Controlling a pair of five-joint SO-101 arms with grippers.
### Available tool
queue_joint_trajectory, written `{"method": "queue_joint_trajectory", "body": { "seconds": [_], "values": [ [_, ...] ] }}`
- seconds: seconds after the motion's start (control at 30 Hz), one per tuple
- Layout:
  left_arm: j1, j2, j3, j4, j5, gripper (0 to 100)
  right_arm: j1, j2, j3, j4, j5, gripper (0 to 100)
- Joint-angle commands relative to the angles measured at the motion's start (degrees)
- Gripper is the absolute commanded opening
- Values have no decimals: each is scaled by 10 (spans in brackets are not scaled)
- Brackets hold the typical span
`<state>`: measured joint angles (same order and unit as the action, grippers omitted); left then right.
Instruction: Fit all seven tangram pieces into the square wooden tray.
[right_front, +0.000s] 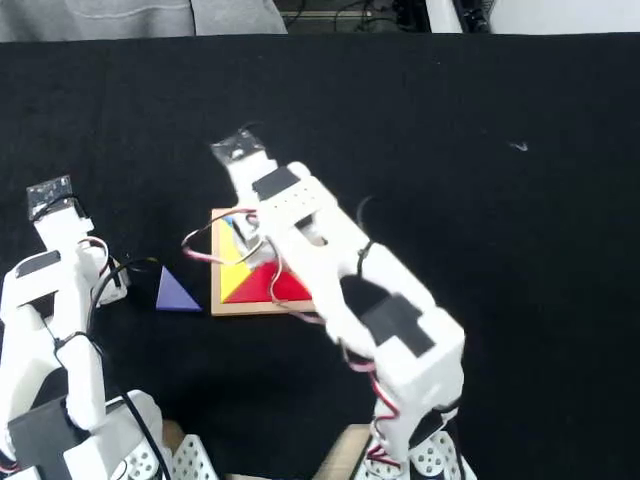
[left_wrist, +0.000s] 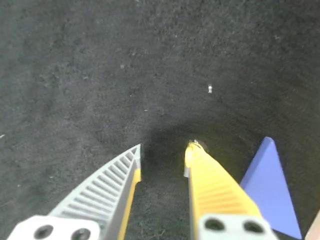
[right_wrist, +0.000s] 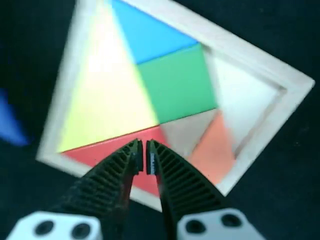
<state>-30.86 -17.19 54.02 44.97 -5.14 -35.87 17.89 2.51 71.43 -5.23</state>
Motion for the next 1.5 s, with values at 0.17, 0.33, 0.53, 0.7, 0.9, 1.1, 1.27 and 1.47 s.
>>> {"method": "queue_joint_trajectory", "body": {
  "seconds": [0.17, 0.33, 0.53, 0.7, 0.9, 1.1, 1.27, 1.47],
  "values": [
    [-81, -23, -14, -8, 7, 151, -89, -93, 32, -43, 50, 24],
    [-199, -16, -14, -3, -53, 151, -117, -47, 17, -45, 127, 26],
    [-343, -16, -44, 12, -113, 151, -159, 32, -73, -42, 103, 51],
    [-431, -16, -51, 12, -152, 151, -185, 92, -182, 0, 103, 157],
    [-498, -15, -51, 9, -210, 151, -213, 166, -317, 69, 101, 160],
    [-553, -15, -54, 7, -261, 151, -238, 244, -408, 99, 39, 161],
    [-558, -15, -54, 7, -263, 151, -225, 291, -444, 120, 35, 161],
    [-549, -15, -49, 7, -263, 151, -224, 315, -482, 153, 36, 167]
  ]
}}
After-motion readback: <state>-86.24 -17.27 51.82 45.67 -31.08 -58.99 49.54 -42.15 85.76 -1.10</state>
